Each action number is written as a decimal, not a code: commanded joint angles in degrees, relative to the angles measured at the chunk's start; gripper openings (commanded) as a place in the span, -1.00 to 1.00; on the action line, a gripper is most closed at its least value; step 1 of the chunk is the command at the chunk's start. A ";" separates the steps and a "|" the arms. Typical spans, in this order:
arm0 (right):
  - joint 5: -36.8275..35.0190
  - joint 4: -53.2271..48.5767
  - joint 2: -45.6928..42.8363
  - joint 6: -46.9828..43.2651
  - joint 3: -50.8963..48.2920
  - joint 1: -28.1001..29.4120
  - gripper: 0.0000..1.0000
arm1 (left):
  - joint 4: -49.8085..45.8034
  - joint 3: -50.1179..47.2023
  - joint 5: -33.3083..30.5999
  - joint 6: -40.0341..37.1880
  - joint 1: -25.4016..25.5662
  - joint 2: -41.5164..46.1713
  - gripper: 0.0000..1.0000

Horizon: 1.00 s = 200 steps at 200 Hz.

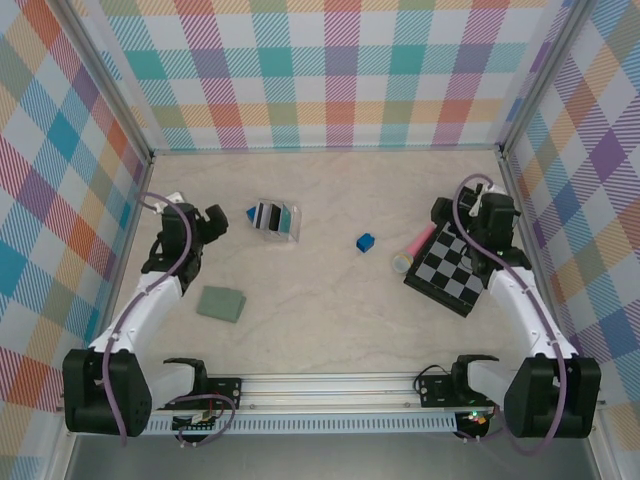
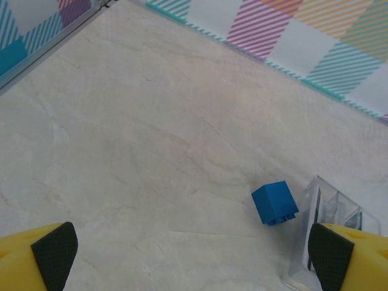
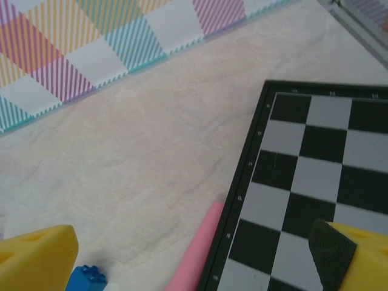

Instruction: Take the credit cards out of the card holder

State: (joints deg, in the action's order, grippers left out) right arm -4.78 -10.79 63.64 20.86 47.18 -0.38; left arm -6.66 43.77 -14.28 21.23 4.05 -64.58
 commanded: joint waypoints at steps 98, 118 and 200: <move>11.81 -16.46 11.89 12.27 10.35 15.28 1.00 | -35.61 0.77 7.56 25.76 0.08 -1.63 0.97; 11.42 -16.67 14.83 12.68 12.16 19.11 1.00 | -34.84 -3.79 8.59 30.66 0.08 0.67 0.95; 9.18 -17.25 25.75 14.00 19.90 28.02 1.00 | -28.89 -10.76 12.74 32.76 0.16 1.20 0.58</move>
State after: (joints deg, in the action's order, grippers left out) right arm 4.99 -26.70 87.79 33.91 64.18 26.09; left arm -38.50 33.52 -4.34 53.52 4.03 -61.65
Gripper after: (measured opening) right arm 0.999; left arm 0.822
